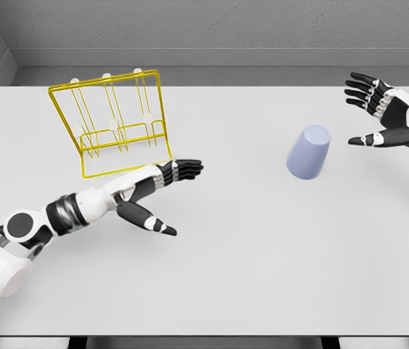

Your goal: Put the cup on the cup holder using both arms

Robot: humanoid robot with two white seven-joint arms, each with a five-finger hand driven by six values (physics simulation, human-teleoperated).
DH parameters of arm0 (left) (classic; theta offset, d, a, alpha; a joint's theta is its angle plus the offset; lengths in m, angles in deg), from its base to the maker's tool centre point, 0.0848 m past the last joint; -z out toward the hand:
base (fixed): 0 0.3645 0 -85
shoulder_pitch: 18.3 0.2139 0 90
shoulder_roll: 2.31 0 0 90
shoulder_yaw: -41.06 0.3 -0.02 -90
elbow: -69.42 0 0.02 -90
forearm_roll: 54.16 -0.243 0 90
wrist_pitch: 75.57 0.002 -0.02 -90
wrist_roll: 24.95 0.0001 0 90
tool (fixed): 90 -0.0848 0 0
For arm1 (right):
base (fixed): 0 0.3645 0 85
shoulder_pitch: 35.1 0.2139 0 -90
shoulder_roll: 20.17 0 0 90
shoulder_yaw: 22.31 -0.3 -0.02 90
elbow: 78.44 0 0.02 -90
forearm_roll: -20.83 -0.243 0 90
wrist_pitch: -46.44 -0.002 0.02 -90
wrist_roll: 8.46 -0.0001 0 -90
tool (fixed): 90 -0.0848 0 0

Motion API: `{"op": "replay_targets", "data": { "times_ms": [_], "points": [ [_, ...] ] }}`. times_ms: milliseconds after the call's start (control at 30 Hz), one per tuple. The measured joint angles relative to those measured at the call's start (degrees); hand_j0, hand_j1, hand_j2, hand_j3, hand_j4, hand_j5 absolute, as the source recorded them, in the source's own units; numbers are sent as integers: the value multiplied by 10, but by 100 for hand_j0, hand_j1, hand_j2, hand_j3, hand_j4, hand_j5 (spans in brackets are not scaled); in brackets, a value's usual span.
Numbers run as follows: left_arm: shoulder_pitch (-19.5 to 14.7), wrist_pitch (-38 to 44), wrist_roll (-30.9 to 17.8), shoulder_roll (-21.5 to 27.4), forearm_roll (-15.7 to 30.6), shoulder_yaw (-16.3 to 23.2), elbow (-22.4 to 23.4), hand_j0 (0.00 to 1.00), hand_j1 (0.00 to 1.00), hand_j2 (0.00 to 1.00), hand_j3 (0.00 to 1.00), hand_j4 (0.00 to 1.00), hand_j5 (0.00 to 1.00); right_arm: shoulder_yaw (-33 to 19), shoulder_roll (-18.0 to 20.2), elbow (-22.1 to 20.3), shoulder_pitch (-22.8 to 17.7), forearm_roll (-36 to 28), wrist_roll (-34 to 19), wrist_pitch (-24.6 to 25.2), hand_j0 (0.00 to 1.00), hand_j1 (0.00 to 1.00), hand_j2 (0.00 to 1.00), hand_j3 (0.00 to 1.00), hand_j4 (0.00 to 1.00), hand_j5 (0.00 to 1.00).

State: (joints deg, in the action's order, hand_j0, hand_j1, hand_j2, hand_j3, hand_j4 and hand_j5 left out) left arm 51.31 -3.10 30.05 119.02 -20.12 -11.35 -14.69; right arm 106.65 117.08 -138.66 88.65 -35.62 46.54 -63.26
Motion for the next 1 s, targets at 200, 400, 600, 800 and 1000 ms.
{"op": "replay_targets", "data": {
  "times_ms": [200,400,600,800,1000],
  "points": [
    [-11,3,0,-49,27,12,55,100,100,100,100,100,100,-2,1,2,-1,0,0,-11,100,100,100,100,100,100],
    [-8,1,0,-60,30,15,67,100,100,100,100,100,100,-1,1,26,-37,1,0,-45,100,100,100,100,100,100],
    [-4,3,0,-62,34,13,66,100,100,100,100,100,100,-1,-19,53,-40,1,0,-49,100,100,100,100,100,100],
    [9,5,0,-62,37,9,69,100,100,100,100,100,100,-2,-43,71,-40,46,0,-49,100,100,100,100,100,100],
    [5,5,0,-63,38,8,69,100,100,100,100,100,100,-4,-55,77,-39,82,0,-50,100,100,100,100,100,100]
  ]
}}
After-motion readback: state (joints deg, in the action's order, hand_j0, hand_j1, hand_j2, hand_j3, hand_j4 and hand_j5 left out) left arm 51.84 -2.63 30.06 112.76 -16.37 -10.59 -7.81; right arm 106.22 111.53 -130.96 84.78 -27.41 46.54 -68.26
